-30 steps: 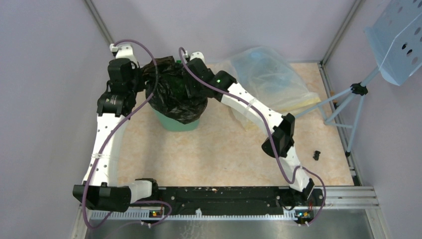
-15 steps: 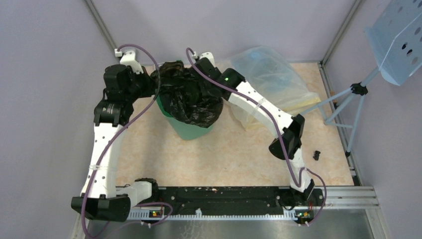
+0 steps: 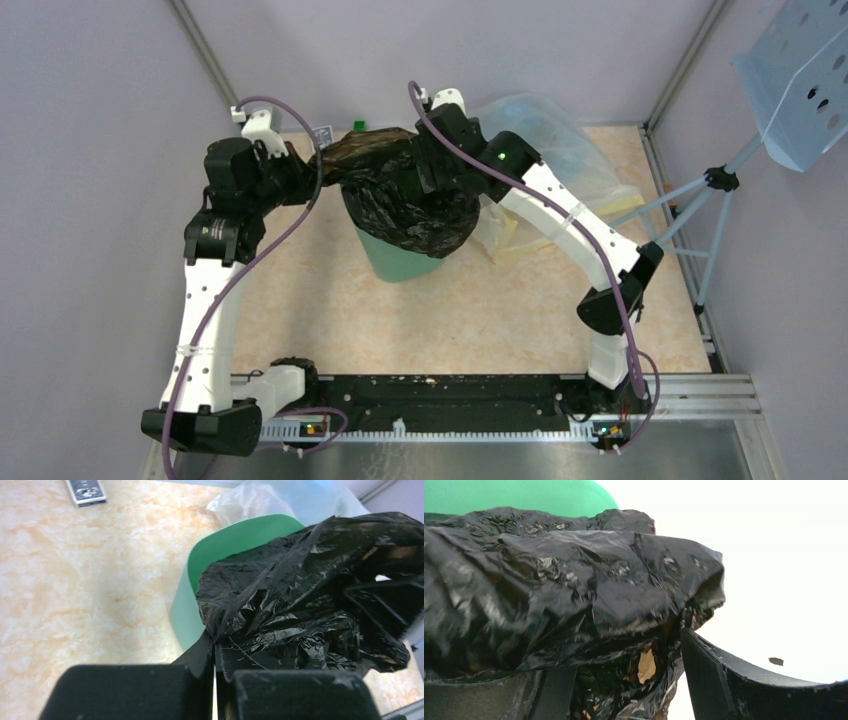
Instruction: Put the trash bags into the trash bin
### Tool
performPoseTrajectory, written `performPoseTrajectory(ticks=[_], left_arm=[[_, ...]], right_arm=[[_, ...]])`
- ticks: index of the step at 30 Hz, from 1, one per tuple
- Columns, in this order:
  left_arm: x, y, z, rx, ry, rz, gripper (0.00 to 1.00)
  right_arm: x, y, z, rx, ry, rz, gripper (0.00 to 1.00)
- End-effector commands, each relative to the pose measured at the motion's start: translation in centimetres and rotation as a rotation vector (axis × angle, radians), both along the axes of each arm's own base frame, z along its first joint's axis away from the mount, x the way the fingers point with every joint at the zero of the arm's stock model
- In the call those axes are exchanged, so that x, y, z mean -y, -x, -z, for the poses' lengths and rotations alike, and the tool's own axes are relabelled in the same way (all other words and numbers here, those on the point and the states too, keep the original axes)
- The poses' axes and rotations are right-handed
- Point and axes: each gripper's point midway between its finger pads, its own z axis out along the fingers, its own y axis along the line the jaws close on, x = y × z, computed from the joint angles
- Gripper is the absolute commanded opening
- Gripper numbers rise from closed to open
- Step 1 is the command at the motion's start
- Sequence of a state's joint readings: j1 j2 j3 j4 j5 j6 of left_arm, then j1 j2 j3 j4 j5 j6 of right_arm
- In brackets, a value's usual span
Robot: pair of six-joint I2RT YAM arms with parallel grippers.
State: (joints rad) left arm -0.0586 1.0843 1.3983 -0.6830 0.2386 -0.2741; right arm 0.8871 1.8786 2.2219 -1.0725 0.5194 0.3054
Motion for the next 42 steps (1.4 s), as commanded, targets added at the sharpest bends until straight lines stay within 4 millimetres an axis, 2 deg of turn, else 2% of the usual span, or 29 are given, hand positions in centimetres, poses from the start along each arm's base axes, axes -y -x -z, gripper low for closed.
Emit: performPoseTrajectory(ticks=[1, 3, 6, 9, 15, 22, 26, 29, 33, 36, 39, 42], left_arm=[[-2.1, -0.2, -3.2, 0.083, -0.058, -0.094, 0.0], [-2.3, -0.2, -3.8, 0.093, -0.068, -0.107, 0.0], [-2.9, -0.2, -4.5, 0.106, -0.084, -0.135, 0.0], [-3.3, -0.1, -5.0, 0.119, -0.096, -0.153, 0.0], [-3.1, 0.0, -5.4, 0.128, -0.09, -0.144, 0.0], [-2.9, -0.1, -5.0, 0.118, -0.085, -0.132, 0.0], [-3.1, -0.1, -4.8, 0.113, -0.095, -0.137, 0.0], [-3.3, -0.1, -4.9, 0.114, -0.104, -0.146, 0.0], [-3.9, -0.2, -5.0, 0.114, -0.128, -0.169, 0.0], [-4.4, -0.3, -4.9, 0.11, -0.146, -0.191, 0.0], [-4.9, -0.5, -4.8, 0.102, -0.16, -0.218, 0.0], [-5.2, -0.7, -4.2, 0.079, -0.165, -0.239, 0.0]], right_arm=[[1.9, 1.5, -4.6, 0.056, -0.058, -0.023, 0.72], [2.6, 1.9, -4.8, 0.056, -0.049, -0.019, 0.71], [3.4, 2.1, -4.2, 0.045, -0.015, 0.001, 0.61], [3.7, 2.4, -3.2, 0.023, 0.006, 0.008, 0.6], [1.3, 3.6, -2.3, -0.029, -0.09, -0.106, 0.6], [-1.5, 3.8, -0.9, -0.083, -0.162, -0.175, 0.62], [-1.3, 2.9, 0.0, -0.079, -0.131, -0.127, 0.64], [0.3, 1.9, 0.7, -0.062, -0.038, -0.048, 0.55], [1.6, 1.4, -0.7, -0.017, -0.002, -0.001, 0.25], [1.3, 1.7, -2.2, 0.005, -0.045, -0.035, 0.02], [-0.7, 3.0, -3.4, -0.018, -0.135, -0.153, 0.0], [-3.3, 4.2, -5.7, 0.005, -0.24, -0.289, 0.0]])
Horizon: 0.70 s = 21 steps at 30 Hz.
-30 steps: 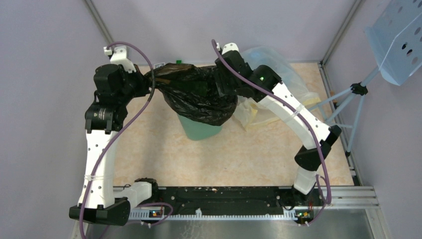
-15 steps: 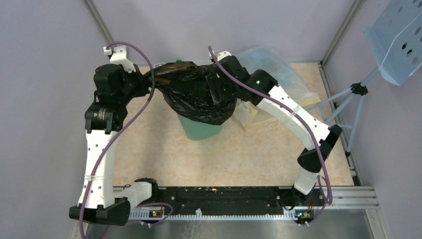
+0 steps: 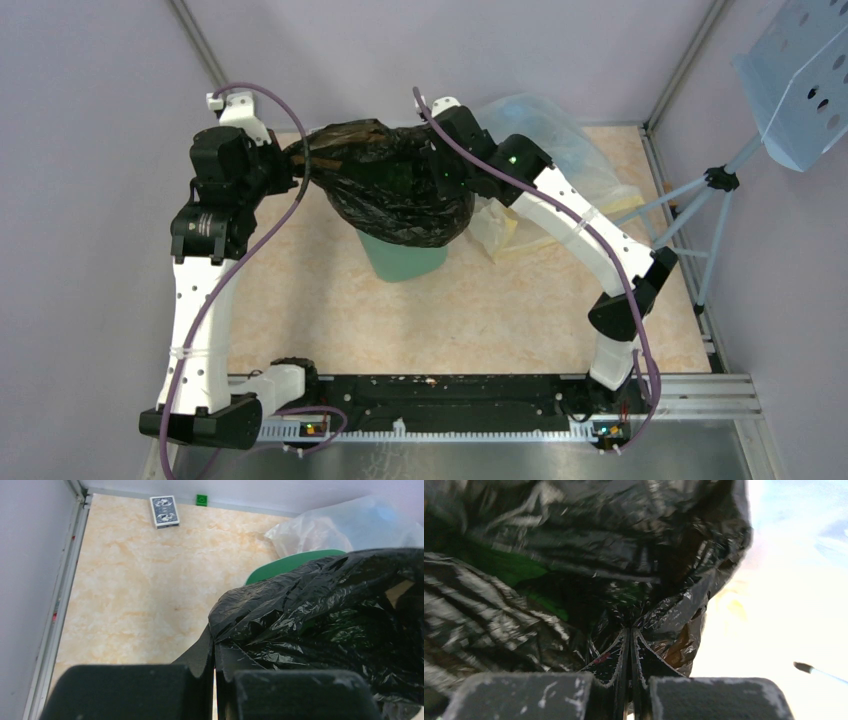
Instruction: Put the trash bags into the trash bin
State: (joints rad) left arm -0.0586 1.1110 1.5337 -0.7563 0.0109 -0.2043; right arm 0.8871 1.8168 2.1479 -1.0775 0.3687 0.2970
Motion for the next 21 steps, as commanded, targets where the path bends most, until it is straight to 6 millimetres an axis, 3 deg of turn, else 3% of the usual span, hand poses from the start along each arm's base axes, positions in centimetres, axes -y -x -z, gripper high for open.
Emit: performPoseTrajectory(ticks=[1, 8, 12, 18, 21], left_arm=[[-1.0, -0.3, -1.0, 0.021, -0.022, -0.046, 0.0], [-0.6, 0.0, -1.5, 0.046, 0.001, -0.033, 0.0], [-0.5, 0.3, -1.8, 0.052, 0.009, -0.03, 0.0], [-0.9, 1.2, -2.5, 0.097, 0.018, -0.053, 0.0], [-1.5, 1.3, -2.7, 0.109, 0.011, -0.085, 0.0]], right_arm=[[-3.4, 2.0, -7.0, 0.094, -0.229, -0.198, 0.0], [-10.6, 4.4, -9.3, 0.066, -0.399, -0.446, 0.0], [-13.7, 4.5, -9.7, 0.056, -0.467, -0.518, 0.0], [-14.7, 2.2, -7.4, -0.033, -0.556, -0.491, 0.0], [-14.5, -0.2, -5.2, -0.088, -0.596, -0.47, 0.0]])
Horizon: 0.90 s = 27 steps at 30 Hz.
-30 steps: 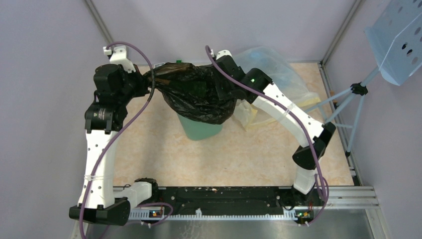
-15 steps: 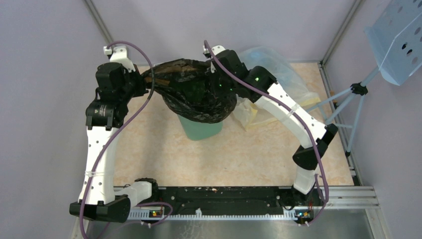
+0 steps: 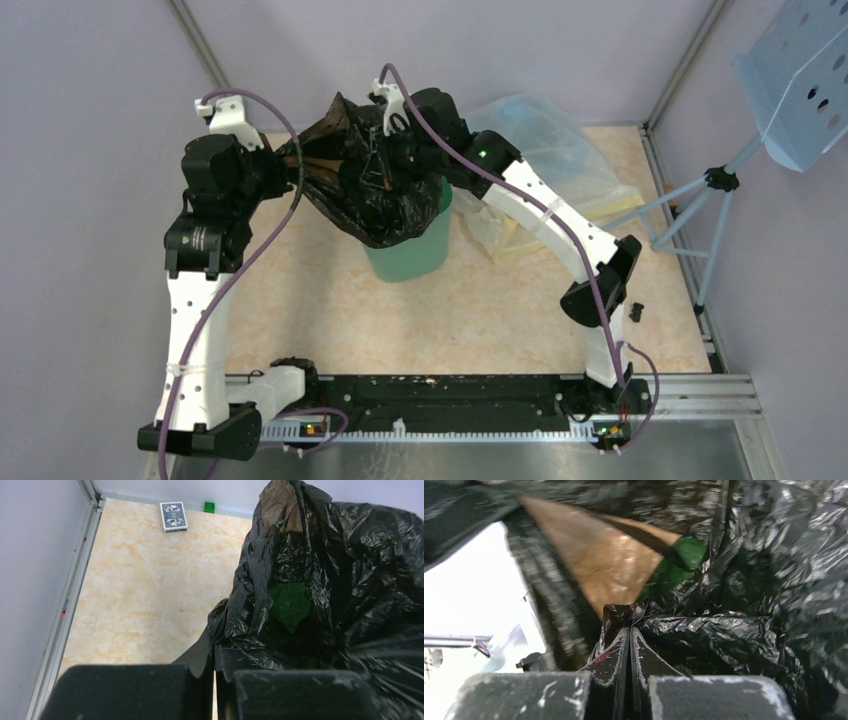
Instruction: Put the trash bags into the trash bin
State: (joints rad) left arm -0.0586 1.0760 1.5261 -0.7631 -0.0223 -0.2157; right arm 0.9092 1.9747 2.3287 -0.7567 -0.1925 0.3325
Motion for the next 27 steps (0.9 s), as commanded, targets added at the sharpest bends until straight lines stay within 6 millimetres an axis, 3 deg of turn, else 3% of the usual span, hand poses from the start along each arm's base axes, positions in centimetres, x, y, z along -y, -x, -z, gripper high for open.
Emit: performPoseTrajectory(ticks=[1, 5, 9, 13, 20, 27], left_arm=[[-0.9, 0.4, -2.1, 0.089, 0.011, -0.055, 0.0], [-0.8, 0.3, -1.7, 0.095, 0.027, -0.056, 0.0], [0.6, 0.0, -0.8, 0.087, 0.05, 0.017, 0.0], [2.4, -0.5, 1.1, 0.053, 0.093, 0.104, 0.0], [3.0, -1.3, 3.2, 0.005, 0.112, 0.131, 0.0], [4.1, -1.5, 3.6, 0.012, 0.132, 0.189, 0.0]], right_arm=[[0.0, -4.0, 1.0, -0.068, -0.1, 0.018, 0.0], [0.3, -6.7, 4.6, -0.116, -0.041, 0.054, 0.0], [0.4, -7.5, 7.4, -0.145, 0.029, 0.075, 0.0], [0.0, -7.3, 8.5, -0.165, 0.036, 0.057, 0.0], [-0.6, -6.9, 9.7, -0.191, 0.032, 0.036, 0.0], [-1.7, -5.2, 15.2, -0.252, 0.048, 0.04, 0.0]])
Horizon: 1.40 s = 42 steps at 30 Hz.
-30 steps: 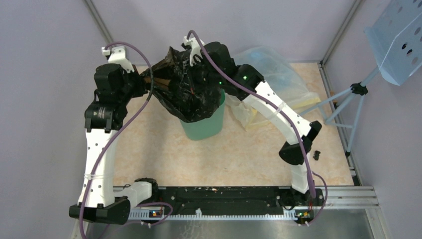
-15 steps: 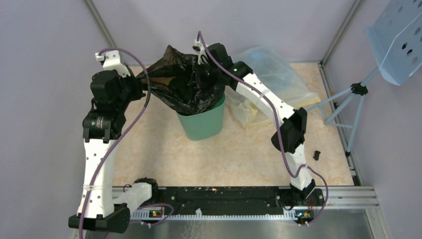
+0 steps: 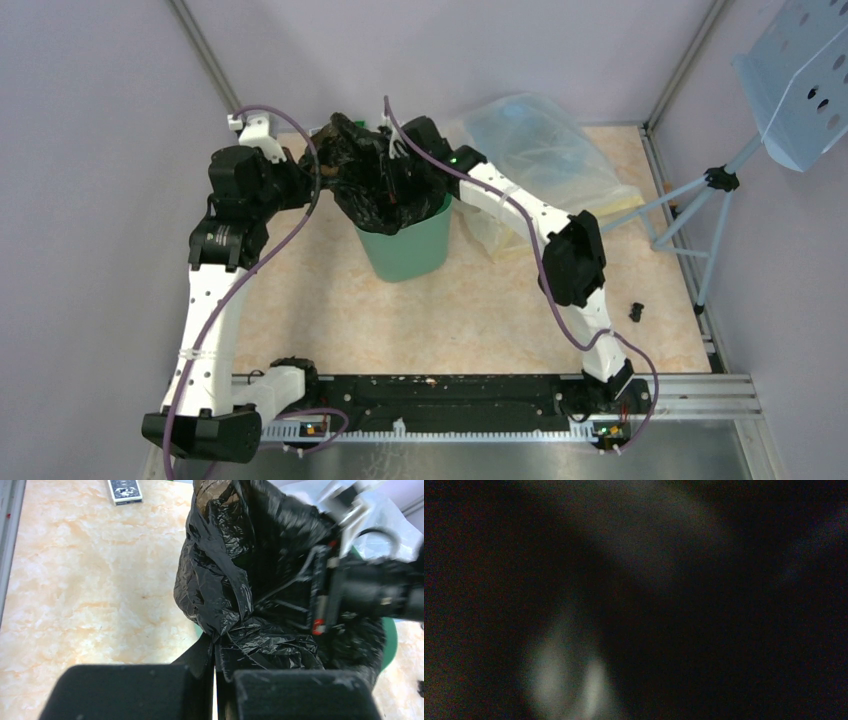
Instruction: Put the trash bags into the trash bin
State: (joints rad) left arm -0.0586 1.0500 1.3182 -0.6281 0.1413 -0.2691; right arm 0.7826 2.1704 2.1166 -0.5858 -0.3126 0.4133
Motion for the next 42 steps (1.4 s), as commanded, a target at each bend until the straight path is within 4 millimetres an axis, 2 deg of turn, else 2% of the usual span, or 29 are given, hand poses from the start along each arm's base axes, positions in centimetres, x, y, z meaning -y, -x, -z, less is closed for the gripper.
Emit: performPoseTrajectory(ticks=[1, 4, 6, 9, 13, 16, 19, 29, 34, 38, 42], left_arm=[[1.1, -0.6, -1.2, 0.066, 0.042, 0.057, 0.0], [1.5, -0.5, -1.0, 0.07, 0.053, 0.073, 0.0], [1.6, -0.5, -1.1, 0.074, 0.056, 0.081, 0.0], [1.6, -0.6, -1.5, 0.082, 0.053, 0.078, 0.0], [1.0, -0.7, -2.6, 0.098, 0.031, 0.057, 0.0], [0.5, -0.6, -3.8, 0.108, 0.01, 0.032, 0.0], [0.0, -0.2, -4.5, 0.117, -0.002, 0.009, 0.0], [0.3, 1.9, -3.9, 0.101, 0.013, 0.025, 0.0], [0.3, 2.6, -3.1, 0.072, 0.009, 0.03, 0.0], [-0.6, 3.0, -1.2, 0.014, -0.029, -0.005, 0.0], [-1.8, 3.1, 1.7, -0.059, -0.06, -0.064, 0.0]], right_arm=[[-1.2, 1.7, -0.2, 0.007, -0.063, -0.007, 0.0], [-0.8, 1.5, 0.5, 0.008, -0.045, 0.015, 0.0], [-0.6, 1.4, -0.5, 0.035, -0.037, 0.016, 0.0], [0.2, 1.0, -3.8, 0.1, -0.035, 0.035, 0.0], [2.1, 1.1, -9.3, 0.192, -0.033, 0.068, 0.0], [3.7, 1.6, -11.9, 0.233, -0.035, 0.092, 0.0], [6.0, 1.9, -13.3, 0.248, -0.032, 0.135, 0.0], [14.6, 1.8, -13.7, 0.252, 0.004, 0.287, 0.0], [18.1, 0.9, -11.2, 0.221, 0.074, 0.359, 0.0], [20.3, 0.1, -9.8, 0.228, 0.135, 0.412, 0.0], [22.6, -1.2, -8.8, 0.25, 0.21, 0.48, 0.0]])
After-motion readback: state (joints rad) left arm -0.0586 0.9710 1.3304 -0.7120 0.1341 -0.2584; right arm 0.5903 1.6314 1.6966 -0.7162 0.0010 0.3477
